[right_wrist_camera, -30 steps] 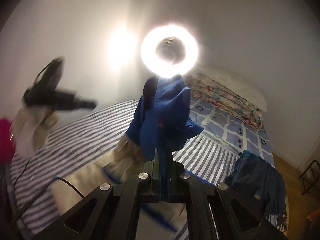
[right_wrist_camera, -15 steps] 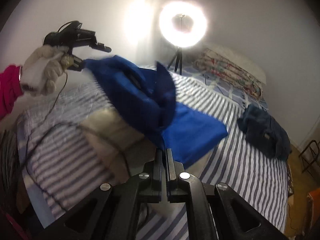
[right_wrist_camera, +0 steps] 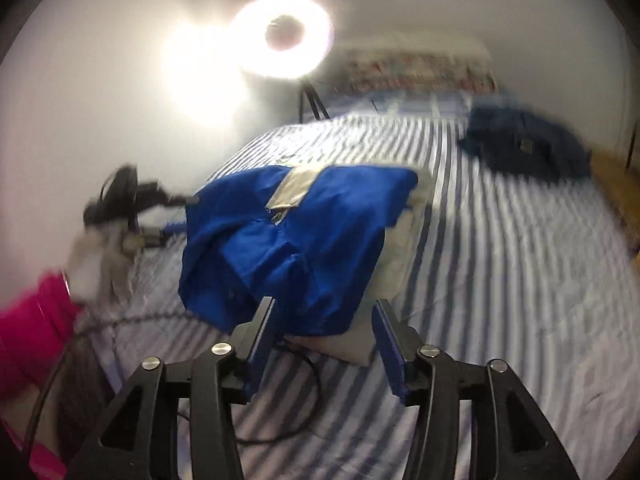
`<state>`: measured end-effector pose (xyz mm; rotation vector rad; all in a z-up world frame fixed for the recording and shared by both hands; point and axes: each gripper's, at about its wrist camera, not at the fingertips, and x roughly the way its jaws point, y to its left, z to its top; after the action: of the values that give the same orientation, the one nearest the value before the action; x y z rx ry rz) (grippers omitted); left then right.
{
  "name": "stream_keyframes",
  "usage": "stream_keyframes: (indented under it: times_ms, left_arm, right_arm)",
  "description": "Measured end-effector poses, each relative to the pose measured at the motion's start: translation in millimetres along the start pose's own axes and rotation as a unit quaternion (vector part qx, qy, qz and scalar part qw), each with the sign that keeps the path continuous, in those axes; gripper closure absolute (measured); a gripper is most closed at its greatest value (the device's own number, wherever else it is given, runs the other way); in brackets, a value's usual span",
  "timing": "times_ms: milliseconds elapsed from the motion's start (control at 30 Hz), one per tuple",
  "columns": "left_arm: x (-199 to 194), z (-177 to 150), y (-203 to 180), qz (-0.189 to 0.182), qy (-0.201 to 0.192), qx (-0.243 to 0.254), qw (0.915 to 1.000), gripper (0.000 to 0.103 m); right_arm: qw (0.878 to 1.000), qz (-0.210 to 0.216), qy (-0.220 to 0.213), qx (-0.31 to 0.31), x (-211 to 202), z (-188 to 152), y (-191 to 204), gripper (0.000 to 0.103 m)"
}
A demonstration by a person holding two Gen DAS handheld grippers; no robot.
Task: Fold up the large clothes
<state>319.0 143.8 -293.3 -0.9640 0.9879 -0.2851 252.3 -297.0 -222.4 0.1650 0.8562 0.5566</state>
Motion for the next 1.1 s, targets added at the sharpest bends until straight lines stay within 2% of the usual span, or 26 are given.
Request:
stream_keyframes:
  times_ms: [100,133,167,200,233,267,300,333,367,467,533,600,633,733,833,900,933,967,1000,1033,1067,1100]
  left_arm:
    - [5,-2,-1,-0.004,0.002,-0.002,1.0000,0.054]
    - [5,-3,-2,-0.006,0.001,-0.002,1.0000,0.061]
    - [6,-4,-3,-0.007,0.004,-0.001,1.0000,0.074]
    - [7,-4,-3,-0.006,0.008,0.000,1.0000,0.081]
    - [9,-5,-4,-0.004,0.013,0.001,0.9999,0.092]
    - [11,-7,-5,-0.008,0.018,0.002,0.9998,0.097]
    - [10,-9,-6,-0.014,0.019,0.003,0.9997,0.098]
    - [7,-11,-7,-0.021,0.019,0.002,0.9996,0.101]
    - [2,-13,-8,-0.034,0.016,-0.009,0.9993,0.102]
    - [-10,-24,-4,-0.089,0.025,-0.059,0.9940,0.103]
    - [-20,-33,3,-0.095,0.020,-0.068,0.9930,0.103]
    - [-19,-40,14,-0.070,0.027,-0.064,0.9951,0.103]
    - [-15,-43,22,-0.049,0.030,-0.064,0.9963,0.103]
    - [-5,-47,45,-0.017,0.034,-0.075,0.9964,0.103]
    - [-10,-48,45,-0.023,0.026,-0.069,0.9970,0.103]
    - [-18,-46,34,-0.025,0.025,-0.042,0.9985,0.103]
    - [-21,-46,29,-0.019,0.025,-0.031,0.9990,0.102]
    - [-24,-45,25,-0.014,0.027,-0.024,0.9992,0.098]
    - [-29,-45,21,-0.013,0.027,-0.020,0.9994,0.090]
    - [-33,-44,17,-0.014,0.022,-0.015,0.9995,0.067]
    - [-37,-42,15,-0.012,0.013,-0.013,0.9998,0.047]
    - [-41,-38,12,-0.008,0.000,-0.009,0.9999,0.044]
  right_arm:
    - [0.998,0.011,0.008,0.053,30,6,-16,0.049]
    - [0.997,0.016,0.008,0.069,34,5,-20,0.048]
    - [0.995,0.030,0.008,0.091,44,7,-26,0.048]
    - [0.993,0.041,0.009,0.106,53,9,-30,0.049]
    - [0.993,0.043,0.012,0.111,57,10,-32,0.055]
    - [0.992,0.054,0.020,0.116,66,12,-33,0.074]
    - [0.990,0.064,0.028,0.121,72,13,-33,0.085]
    - [0.987,0.084,0.036,0.132,75,14,-33,0.100]
    - [0.983,0.108,0.032,0.144,71,15,-33,0.102]
    - [0.964,0.183,0.005,0.192,48,15,-39,0.103]
    - [0.953,0.216,-0.008,0.213,31,8,-44,0.103]
    - [0.946,0.229,-0.015,0.227,21,-3,-52,0.103]
    - [0.946,0.224,-0.015,0.235,21,-13,-59,0.103]
    - [0.938,0.191,0.009,0.288,38,-39,-82,0.103]
    - [0.953,0.160,0.021,0.258,42,-44,-77,0.103]
    - [0.959,0.155,0.027,0.236,39,-41,-69,0.098]
    - [0.963,0.150,0.034,0.221,37,-38,-64,0.090]
    - [0.968,0.141,0.036,0.206,33,-35,-59,0.072]
    - [0.972,0.130,0.033,0.193,32,-30,-53,0.063]
    - [0.977,0.118,0.024,0.178,26,-25,-48,0.052]
    - [0.979,0.112,0.017,0.171,23,-21,-47,0.048]
    - [0.979,0.108,0.012,0.170,22,-17,-47,0.048]
